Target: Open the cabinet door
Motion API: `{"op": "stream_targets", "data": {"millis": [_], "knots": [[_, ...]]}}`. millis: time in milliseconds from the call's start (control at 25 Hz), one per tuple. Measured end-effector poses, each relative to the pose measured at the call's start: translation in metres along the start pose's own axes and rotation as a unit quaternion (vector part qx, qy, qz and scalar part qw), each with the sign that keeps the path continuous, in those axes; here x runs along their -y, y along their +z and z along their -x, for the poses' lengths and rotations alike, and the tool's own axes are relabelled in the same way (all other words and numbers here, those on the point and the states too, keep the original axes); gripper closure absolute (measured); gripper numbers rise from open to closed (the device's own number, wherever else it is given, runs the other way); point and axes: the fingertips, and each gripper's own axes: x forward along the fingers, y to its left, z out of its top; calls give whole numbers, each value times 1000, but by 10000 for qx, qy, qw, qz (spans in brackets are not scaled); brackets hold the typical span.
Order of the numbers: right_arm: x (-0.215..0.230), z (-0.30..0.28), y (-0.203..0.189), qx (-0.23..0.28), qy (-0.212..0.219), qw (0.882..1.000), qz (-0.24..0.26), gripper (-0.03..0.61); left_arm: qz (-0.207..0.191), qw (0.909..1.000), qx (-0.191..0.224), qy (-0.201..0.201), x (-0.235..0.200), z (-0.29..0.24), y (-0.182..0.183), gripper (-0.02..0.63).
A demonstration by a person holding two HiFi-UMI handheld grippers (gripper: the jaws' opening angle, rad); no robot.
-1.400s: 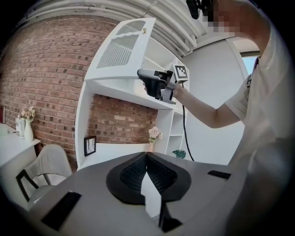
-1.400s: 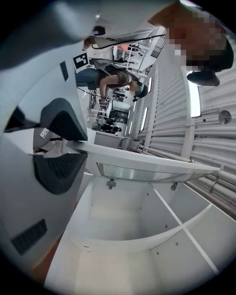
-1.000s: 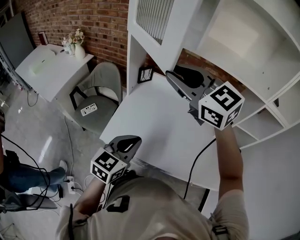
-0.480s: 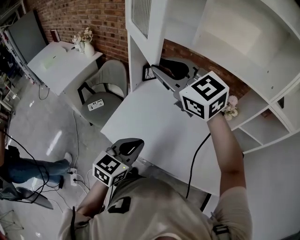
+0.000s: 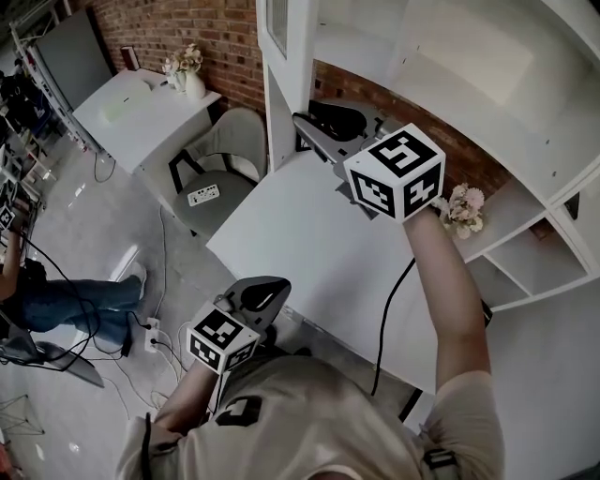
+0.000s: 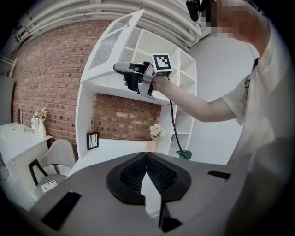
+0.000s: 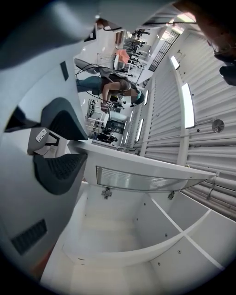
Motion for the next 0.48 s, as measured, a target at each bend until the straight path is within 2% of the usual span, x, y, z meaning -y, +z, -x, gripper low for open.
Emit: {"op": "stream_targets", "data": {"millis": [280, 480], "knots": [[-11, -7, 0, 32, 126, 9999, -95, 471, -39, 9999, 97, -50, -3, 3, 4, 597], [-18, -12, 4, 112, 132, 9996, -222, 469, -37, 9999, 13, -107, -23, 14, -5, 597]]}}
